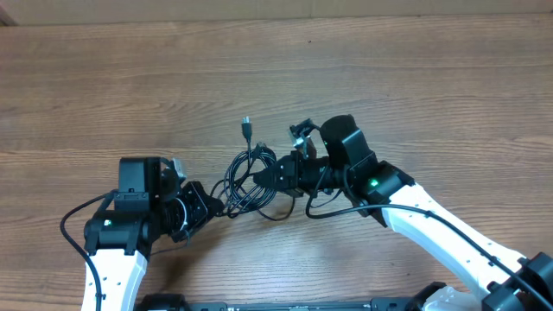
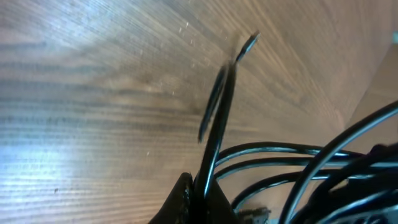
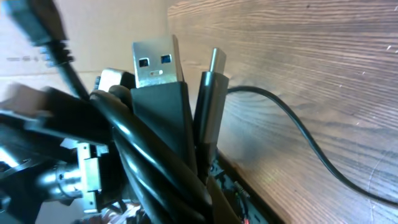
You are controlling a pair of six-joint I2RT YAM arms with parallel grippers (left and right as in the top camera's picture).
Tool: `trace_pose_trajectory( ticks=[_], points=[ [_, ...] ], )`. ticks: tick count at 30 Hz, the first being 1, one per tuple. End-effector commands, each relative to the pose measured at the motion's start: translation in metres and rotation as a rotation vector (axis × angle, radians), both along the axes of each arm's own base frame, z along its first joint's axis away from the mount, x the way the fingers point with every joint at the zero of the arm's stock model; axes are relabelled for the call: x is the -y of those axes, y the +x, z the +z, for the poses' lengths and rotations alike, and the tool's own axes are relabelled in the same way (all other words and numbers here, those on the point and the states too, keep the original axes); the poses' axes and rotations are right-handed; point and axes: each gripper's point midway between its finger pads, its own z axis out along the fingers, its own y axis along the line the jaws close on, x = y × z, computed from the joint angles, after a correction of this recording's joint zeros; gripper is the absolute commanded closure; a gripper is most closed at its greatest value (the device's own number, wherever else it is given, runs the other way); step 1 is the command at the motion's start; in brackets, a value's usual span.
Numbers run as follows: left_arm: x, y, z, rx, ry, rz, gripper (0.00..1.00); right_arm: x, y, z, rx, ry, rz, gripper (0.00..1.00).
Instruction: Untangle cables
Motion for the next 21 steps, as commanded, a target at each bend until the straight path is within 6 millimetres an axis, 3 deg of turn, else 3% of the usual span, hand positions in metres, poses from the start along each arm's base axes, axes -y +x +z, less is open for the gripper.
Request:
trace_pose_trajectory(
  ticks=[1,7,12,14,17,21],
  points=[
    [-0.032,-0.013,-0.022,-0.057,0.200,0.026,0.95,0.025,0.037,0.022,0.057,0.049,-0.101,0.96],
    [-0.032,-0.013,-0.022,-0.108,0.167,0.120,0.91,0.029,0.042,0.027,0.071,0.069,-0.103,0.96],
    [-0.032,-0.021,-0.025,-0.221,0.120,0.272,0.95,0.027,0.044,0.032,0.082,0.089,-0.107,0.96],
    [-0.034,-0.022,-0.026,-0.227,0.123,0.287,0.92,0.026,0.045,0.036,0.100,0.101,-0.103,0.96],
    [-0.034,-0.021,-0.025,-0.238,0.113,0.311,0.74,0.026,0.045,0.037,0.104,0.103,-0.103,0.96],
    [-0.033,-0.015,-0.024,-0.219,0.101,0.325,0.31,0.026,0.045,0.037,0.103,0.103,-0.103,0.96]
  ],
)
